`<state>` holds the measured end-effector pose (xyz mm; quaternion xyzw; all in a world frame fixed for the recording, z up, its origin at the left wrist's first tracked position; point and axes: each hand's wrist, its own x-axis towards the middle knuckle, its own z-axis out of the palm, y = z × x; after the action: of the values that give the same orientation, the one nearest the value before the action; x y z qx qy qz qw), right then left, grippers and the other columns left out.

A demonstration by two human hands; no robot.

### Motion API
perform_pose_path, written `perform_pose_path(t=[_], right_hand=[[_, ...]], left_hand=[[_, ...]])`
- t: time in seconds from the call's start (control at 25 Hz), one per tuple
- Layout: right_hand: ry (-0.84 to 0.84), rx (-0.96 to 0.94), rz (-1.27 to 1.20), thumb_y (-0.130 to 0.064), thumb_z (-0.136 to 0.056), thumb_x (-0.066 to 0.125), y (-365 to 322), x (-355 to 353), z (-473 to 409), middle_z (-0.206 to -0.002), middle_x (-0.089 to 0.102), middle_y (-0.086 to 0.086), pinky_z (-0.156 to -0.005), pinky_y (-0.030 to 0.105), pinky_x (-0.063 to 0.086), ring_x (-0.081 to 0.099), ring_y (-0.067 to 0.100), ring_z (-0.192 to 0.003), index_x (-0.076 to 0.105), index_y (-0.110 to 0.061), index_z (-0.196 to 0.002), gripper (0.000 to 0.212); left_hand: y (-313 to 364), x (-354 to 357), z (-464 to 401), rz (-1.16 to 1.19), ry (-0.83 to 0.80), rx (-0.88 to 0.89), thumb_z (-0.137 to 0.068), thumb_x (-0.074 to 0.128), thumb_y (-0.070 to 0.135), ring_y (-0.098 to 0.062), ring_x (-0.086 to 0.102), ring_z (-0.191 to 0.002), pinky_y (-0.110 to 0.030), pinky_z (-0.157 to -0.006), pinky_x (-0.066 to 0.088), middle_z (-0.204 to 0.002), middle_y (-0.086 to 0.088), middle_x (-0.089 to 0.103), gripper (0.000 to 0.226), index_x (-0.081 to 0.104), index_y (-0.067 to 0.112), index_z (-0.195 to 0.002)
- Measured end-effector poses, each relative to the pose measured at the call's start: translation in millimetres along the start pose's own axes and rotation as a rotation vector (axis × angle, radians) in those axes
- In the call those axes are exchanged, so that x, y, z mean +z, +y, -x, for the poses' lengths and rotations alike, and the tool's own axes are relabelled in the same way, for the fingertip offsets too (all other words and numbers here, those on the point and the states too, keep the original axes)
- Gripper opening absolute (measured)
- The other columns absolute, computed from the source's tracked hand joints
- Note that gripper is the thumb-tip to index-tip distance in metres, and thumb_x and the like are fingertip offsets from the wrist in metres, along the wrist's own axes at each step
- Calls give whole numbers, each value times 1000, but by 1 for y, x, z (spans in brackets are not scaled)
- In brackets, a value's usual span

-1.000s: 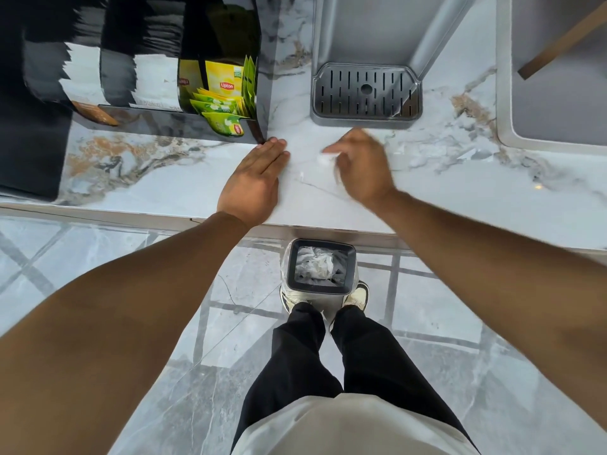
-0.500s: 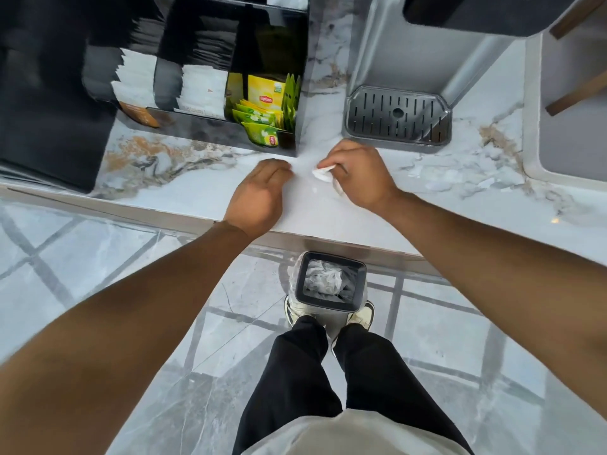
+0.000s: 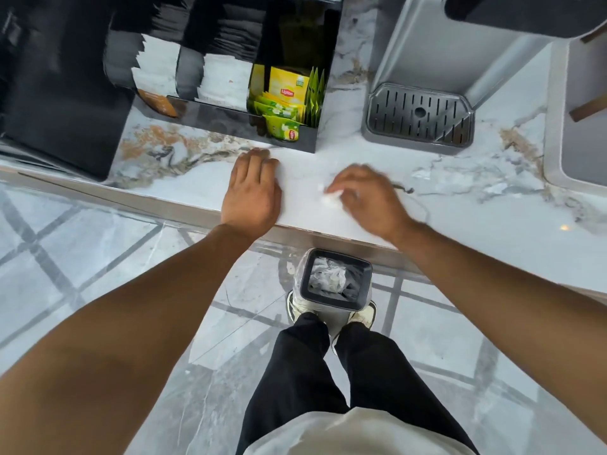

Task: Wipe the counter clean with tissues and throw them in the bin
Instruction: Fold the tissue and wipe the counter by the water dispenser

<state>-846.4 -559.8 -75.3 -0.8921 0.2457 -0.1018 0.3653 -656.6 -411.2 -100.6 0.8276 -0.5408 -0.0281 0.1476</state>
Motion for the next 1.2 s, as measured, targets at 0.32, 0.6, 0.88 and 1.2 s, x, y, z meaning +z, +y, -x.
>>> perform_pose_path(t=[0.32,0.6,0.88,1.2], right_hand=[[-184,-166,-59,14,-78,61,-18,15,61,-93,68,9,-80,33,47,57,26,-87,76,-9,-94,31],[528,556,222,4,-81,50,65,-67,74,-104,66,12,-86,28,43,61,34,-98,73,-13,-100,34],[189,29,64,15,-76,65,1,12,118,-97,69,14,-79,37,51,59,35,-91,75,-4,-99,31],[444,387,218,11,-81,49,55,-52,82,-104,64,15,-86,21,39,55,36,-100,72,-6,-102,36]], left_hand=[[9,-1,-1,-16,-11,-18,-90,42,5,-47,44,-123,-53,-111,33,-128,-28,51,34,52,-5,-120],[55,10,-11,136,38,218,-97,44,12,-40,51,-109,-47,-101,41,-114,-22,57,23,57,-2,-110],[67,25,-11,126,17,183,-97,41,12,-42,48,-117,-48,-106,38,-121,-23,54,24,55,-1,-112],[68,26,-11,129,-6,161,-95,42,10,-40,46,-121,-50,-109,37,-120,-22,55,25,55,0,-114]])
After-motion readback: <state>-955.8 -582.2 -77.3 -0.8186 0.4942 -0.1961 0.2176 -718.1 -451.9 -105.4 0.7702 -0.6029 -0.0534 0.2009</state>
